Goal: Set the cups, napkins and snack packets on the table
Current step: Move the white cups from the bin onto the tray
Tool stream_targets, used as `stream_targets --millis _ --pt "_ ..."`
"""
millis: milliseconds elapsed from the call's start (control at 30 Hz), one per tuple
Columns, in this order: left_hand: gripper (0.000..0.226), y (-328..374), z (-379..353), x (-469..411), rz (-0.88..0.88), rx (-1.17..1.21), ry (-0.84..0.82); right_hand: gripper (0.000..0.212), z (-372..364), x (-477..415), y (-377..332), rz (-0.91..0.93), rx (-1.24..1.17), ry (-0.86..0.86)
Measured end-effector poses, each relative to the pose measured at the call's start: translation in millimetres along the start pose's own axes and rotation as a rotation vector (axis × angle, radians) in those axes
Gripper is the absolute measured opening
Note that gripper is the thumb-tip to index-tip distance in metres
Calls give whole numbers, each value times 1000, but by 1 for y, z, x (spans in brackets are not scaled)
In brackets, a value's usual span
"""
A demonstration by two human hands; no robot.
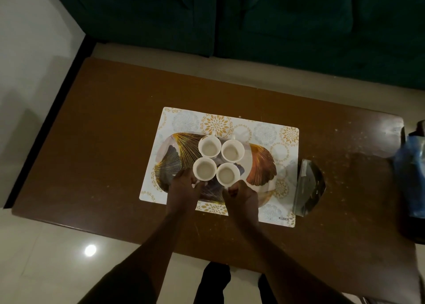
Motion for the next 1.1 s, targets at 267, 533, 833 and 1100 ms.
stream_targets --millis 267,533,833,1100 --pt "45 -3 13 0 -15 -73 33 30 10 0 -9 68 -34 35" --pt "44 46 60 -14 -107 -194 282 21 90 -46 -29 193 -32 166" --pt "31 209 18 -15 -389 46 286 7 225 -90 7 154 -82 363" --pt "38 358 -93 35 -526 100 118 3 364 -66 130 28 -87 511"
Point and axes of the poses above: each hand's wrist, its own x-axis away from the middle knuckle, its own z-axis out of the back of the hand, y = z × x, the point moved 10 cm from there along -x, towards the middle knuckle, and after that the axes turned 8 degrees about -x, right-handed, at the moved point
